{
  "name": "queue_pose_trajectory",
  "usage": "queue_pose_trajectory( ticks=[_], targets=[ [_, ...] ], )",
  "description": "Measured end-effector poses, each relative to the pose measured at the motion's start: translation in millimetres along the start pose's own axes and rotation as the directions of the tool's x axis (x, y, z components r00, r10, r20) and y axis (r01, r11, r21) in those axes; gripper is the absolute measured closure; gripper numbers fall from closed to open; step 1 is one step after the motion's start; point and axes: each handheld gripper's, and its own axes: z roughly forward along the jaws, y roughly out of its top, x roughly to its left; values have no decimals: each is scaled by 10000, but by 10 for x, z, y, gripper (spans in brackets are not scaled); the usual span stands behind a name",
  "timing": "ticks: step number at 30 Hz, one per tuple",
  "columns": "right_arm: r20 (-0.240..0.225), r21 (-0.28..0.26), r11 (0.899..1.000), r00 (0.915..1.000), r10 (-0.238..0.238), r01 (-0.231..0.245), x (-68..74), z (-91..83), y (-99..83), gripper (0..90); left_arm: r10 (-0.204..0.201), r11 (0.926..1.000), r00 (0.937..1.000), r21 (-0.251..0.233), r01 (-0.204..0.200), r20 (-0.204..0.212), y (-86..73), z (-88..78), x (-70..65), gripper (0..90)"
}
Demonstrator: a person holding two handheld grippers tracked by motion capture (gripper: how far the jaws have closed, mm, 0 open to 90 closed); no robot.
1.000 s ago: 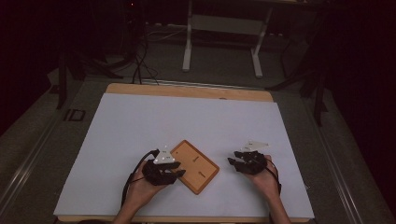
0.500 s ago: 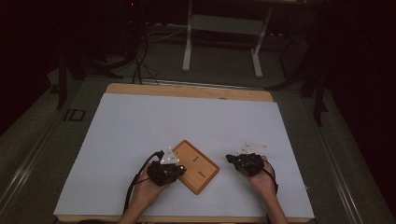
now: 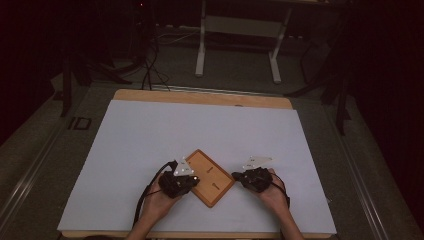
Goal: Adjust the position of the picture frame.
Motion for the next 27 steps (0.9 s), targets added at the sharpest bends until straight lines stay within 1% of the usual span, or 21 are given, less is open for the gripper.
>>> queue_pose_trajectory(
  ticks=[2, 4, 7, 8, 13, 18, 19, 20, 21, 22, 23, 27],
  targets=[
    [-30, 10, 10000, 10000, -13, 13, 1, 2, 1, 898, -45, 10000, 10000, -6, 45, -4, 1, 1, 11, 845],
    [-146, 67, 10000, 9999, -35, 36, 8, 5, 1, 898, -153, 9999, 9997, -64, 152, -212, 1, 4, 36, 845],
    [-238, 101, 9999, 9997, -31, 34, 25, 10, 5, 898, -326, 9994, 9991, -131, 322, -288, -1, 8, 71, 845],
    [-278, 115, 9999, 9996, 7, -4, 33, 11, 6, 899, -442, 9989, 9985, -155, 437, -335, 0, 9, 96, 845],
    [-595, 129, 9999, 9982, 17, -9, 74, 18, 5, 900, -750, 9968, 9952, -330, 730, -634, -2, 22, 153, 844],
    [-856, 162, 9998, 9963, -85, 100, 143, 35, 22, 900, -1112, 9931, 9889, -483, 1069, -989, 12, 42, 245, 844],
    [-965, 127, 9998, 9952, -137, 150, 166, 38, 30, 900, -1205, 9919, 9872, -519, 1157, -1041, 16, 47, 259, 845],
    [-1057, 103, 9998, 9943, -145, 157, 185, 41, 35, 900, -1364, 9897, 9843, -584, 1305, -1123, 21, 55, 286, 844],
    [-1267, 77, 9998, 9918, -192, 203, 216, 41, 48, 900, -1461, 9882, 9826, -624, 1397, -1144, 23, 60, 301, 844],
    [-1267, 77, 9998, 9918, -192, 203, 216, 41, 48, 900, -1461, 9882, 9826, -624, 1397, -1144, 23, 60, 301, 844],
    [-1524, 44, 9995, 9879, -303, 313, 281, 54, 73, 900, -1757, 9829, 9780, -755, 1679, -1126, 22, 68, 359, 844],
    [-1794, -1, 9991, 9828, -428, 435, 350, 93, 103, 900, -2133, 9748, 9700, -919, 2034, -1161, 28, 84, 420, 843]
  ],
)
